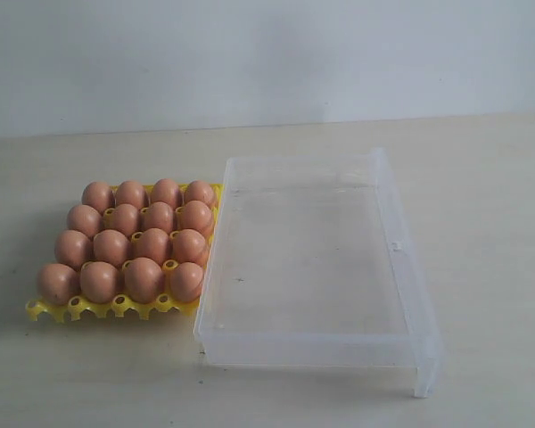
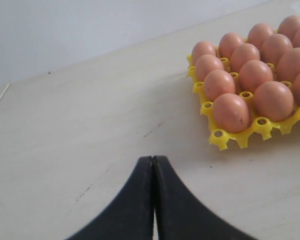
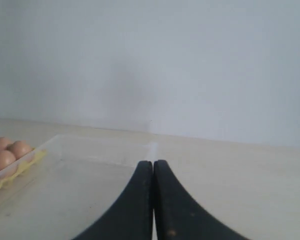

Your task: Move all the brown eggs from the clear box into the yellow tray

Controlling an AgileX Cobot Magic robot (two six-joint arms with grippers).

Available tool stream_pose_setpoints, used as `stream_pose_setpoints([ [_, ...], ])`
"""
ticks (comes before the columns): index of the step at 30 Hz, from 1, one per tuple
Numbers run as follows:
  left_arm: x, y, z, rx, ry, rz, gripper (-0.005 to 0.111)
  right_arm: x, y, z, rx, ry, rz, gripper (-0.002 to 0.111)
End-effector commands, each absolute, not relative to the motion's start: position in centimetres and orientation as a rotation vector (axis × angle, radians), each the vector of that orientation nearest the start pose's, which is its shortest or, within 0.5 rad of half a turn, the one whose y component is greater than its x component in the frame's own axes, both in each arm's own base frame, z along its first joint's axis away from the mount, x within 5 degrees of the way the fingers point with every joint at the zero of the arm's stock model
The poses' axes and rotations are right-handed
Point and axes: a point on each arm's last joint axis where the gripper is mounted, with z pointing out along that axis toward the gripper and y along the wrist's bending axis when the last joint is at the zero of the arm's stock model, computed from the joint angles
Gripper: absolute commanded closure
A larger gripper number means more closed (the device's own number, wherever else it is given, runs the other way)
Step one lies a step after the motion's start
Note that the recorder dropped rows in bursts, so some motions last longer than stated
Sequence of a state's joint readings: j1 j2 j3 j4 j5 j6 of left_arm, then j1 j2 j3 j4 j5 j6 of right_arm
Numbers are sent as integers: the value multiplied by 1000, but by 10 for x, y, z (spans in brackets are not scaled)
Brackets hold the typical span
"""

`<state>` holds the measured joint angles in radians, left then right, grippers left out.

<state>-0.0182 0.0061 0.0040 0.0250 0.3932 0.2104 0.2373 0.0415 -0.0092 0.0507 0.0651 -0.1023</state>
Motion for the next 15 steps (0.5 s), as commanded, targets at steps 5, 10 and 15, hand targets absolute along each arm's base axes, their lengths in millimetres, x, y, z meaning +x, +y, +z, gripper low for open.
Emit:
stream_pose_setpoints([
  [5,52,0,178,226,1861,153,107,55,8,211,-137,1524,94,108],
  [10,52,0,178,226,1861,153,107,56,8,214,-63,1479,157,108],
  [15,52,0,178,226,1861,153,107,56,8,212,-66,1495,158,108],
])
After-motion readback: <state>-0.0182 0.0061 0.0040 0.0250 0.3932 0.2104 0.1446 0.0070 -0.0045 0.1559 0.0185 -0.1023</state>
